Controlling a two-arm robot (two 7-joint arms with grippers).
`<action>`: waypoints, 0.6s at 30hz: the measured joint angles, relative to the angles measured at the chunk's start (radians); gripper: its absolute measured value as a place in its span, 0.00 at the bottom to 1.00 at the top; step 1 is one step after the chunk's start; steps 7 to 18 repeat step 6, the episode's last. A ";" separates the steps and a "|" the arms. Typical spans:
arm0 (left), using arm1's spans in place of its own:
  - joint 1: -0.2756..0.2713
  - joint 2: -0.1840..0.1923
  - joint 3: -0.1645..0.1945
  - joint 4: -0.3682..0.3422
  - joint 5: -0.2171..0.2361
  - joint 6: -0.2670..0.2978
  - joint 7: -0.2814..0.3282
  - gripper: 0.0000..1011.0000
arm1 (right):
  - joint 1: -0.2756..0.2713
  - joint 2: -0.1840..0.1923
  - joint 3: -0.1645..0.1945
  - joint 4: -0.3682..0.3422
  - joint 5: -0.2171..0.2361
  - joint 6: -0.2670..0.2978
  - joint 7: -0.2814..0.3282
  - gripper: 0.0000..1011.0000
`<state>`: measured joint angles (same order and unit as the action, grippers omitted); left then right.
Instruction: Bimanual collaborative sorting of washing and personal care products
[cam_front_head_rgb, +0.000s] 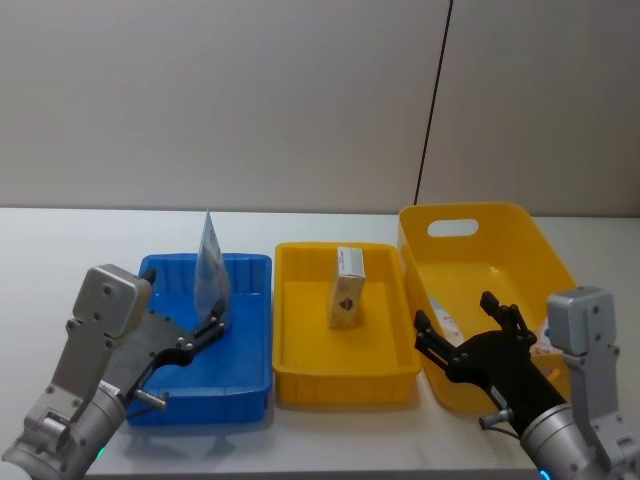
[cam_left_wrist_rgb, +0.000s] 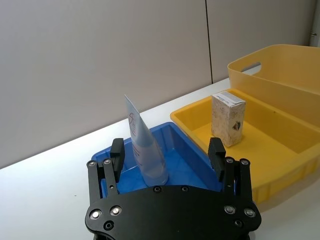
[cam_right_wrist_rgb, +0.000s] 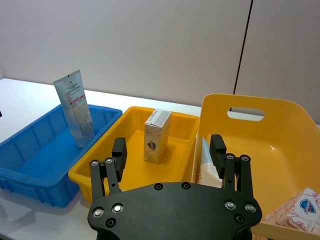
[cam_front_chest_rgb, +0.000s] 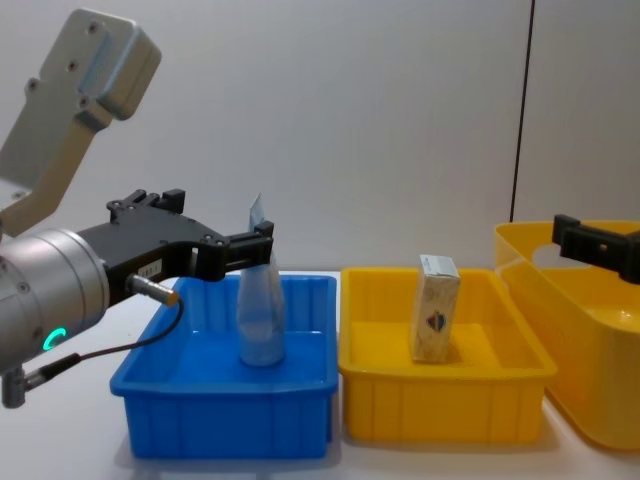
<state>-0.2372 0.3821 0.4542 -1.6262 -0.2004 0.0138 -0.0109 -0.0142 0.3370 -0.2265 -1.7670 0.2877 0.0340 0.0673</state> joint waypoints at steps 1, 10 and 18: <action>0.000 0.000 0.000 0.000 0.000 0.000 0.000 0.99 | 0.000 0.000 0.000 0.000 0.000 0.000 0.000 0.99; 0.000 0.000 0.000 0.000 0.000 0.000 0.000 0.99 | 0.000 0.000 0.000 0.000 0.000 0.000 0.000 0.99; 0.000 0.000 0.000 0.000 0.000 0.000 0.000 0.99 | 0.000 0.000 0.000 0.000 0.000 0.000 0.000 0.99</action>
